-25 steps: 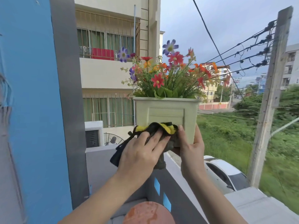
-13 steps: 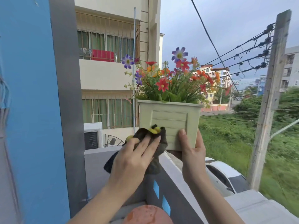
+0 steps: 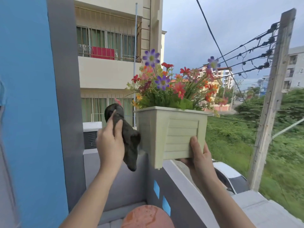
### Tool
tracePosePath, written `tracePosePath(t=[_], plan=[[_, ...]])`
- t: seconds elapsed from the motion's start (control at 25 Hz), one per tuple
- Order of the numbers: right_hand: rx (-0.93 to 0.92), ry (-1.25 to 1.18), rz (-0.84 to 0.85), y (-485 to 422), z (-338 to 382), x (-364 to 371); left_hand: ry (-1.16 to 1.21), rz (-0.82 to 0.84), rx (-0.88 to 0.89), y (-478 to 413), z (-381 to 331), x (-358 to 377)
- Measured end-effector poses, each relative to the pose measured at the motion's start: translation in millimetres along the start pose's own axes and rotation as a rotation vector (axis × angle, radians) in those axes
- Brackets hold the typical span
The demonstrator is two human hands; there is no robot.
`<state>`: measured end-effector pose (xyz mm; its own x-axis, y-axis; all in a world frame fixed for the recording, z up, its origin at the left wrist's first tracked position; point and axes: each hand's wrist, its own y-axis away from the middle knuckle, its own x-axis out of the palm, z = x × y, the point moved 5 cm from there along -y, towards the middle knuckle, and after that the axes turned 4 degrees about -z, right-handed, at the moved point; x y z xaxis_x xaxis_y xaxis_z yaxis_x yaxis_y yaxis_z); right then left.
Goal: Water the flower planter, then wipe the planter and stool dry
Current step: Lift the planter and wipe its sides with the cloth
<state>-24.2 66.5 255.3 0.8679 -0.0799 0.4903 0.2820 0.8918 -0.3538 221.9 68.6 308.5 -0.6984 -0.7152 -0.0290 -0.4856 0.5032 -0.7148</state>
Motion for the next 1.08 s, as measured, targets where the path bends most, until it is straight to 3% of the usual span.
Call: tracePosePath(t=[0.16, 0.32, 0.48, 0.68, 0.8, 0.92, 1.08], plan=[[-0.019, 0.047, 0.021, -1, -3, 2, 0.393, 0.321, -0.096, 32, -39, 16], [-0.014, 0.018, 0.010, -2, -3, -2, 0.500, 0.402, 0.078, 63, -47, 10], [0.035, -0.038, 0.037, 0, -2, -3, 0.323, 0.331, 0.107, 39, -34, 21], [-0.022, 0.015, 0.030, 2, 3, -1, 0.311, 0.331, -0.053, 33, 3, 37], [-0.014, 0.051, 0.031, 2, 0, -1, 0.437, 0.245, 0.143, 50, -22, 23], [0.018, 0.072, 0.020, 5, -6, -2, 0.365, 0.137, 0.298, 40, -26, 18], [0.033, 0.055, 0.037, 9, -12, 2, 0.276, 0.141, 0.129, 21, -4, 22]])
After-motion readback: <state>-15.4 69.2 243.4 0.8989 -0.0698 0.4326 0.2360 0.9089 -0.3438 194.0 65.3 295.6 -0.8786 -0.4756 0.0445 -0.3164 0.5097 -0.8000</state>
